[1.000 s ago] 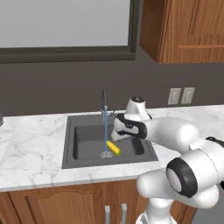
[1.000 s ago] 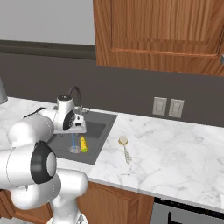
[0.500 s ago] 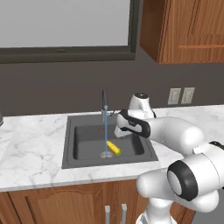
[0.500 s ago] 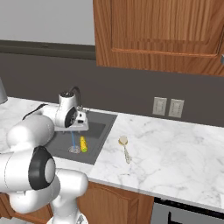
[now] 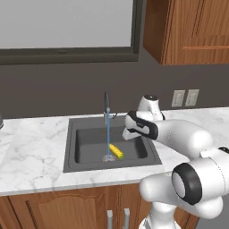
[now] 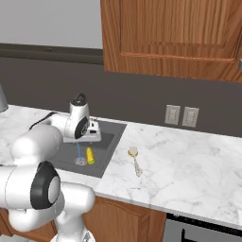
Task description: Turn on the sink faucet. Then move the corn from the counter to the sink. Turn off the sink. Move the vegetable from the sink to the pot next to the stove. Finally move the pot to the front right burner.
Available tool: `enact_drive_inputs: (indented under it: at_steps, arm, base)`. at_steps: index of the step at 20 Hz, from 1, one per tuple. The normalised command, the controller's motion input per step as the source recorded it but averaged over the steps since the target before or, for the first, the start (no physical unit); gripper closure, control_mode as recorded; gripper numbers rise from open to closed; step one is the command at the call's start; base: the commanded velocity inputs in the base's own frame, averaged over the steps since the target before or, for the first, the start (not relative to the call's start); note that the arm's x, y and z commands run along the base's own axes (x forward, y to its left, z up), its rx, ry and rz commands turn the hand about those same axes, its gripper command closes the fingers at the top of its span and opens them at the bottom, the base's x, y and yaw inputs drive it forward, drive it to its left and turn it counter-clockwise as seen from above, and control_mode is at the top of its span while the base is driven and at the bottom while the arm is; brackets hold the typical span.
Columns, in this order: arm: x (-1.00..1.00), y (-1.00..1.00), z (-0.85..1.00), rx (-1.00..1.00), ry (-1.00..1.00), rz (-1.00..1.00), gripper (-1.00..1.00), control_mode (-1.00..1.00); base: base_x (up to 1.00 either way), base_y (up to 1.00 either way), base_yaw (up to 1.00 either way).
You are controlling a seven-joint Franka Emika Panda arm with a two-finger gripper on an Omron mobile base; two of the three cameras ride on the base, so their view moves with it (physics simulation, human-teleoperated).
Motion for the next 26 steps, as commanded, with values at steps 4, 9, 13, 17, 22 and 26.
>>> enact_drive_inputs:
  at_steps: [4,9,13,17,22,26]
  arm:
    - [0.05,-0.35,0.00,0.02,-0.09,0.12,-1.00,-1.00]
    - [0.30,-0.14,0.00,0.07,-0.13,0.18,-1.00,-1.00]
    - [0.53,-0.04,0.00,0.13,-0.12,0.19,-1.00,-1.00]
    - [0.51,-0.04,0.00,0.14,-0.06,0.17,-1.00,-1.00]
    - [0.34,-0.21,0.00,0.06,0.00,0.05,-1.00,-1.00]
    - [0.46,-0.02,-0.01,0.03,-0.08,0.04,-1.00,-1.00]
  base:
    - [0.00,0.00,0.00]
    - [0.00,0.00,0.00]
    - [0.00,0.00,0.00]
    - [0.00,0.00,0.00]
    - [0.00,0.00,0.00]
    - [0.00,0.00,0.00]
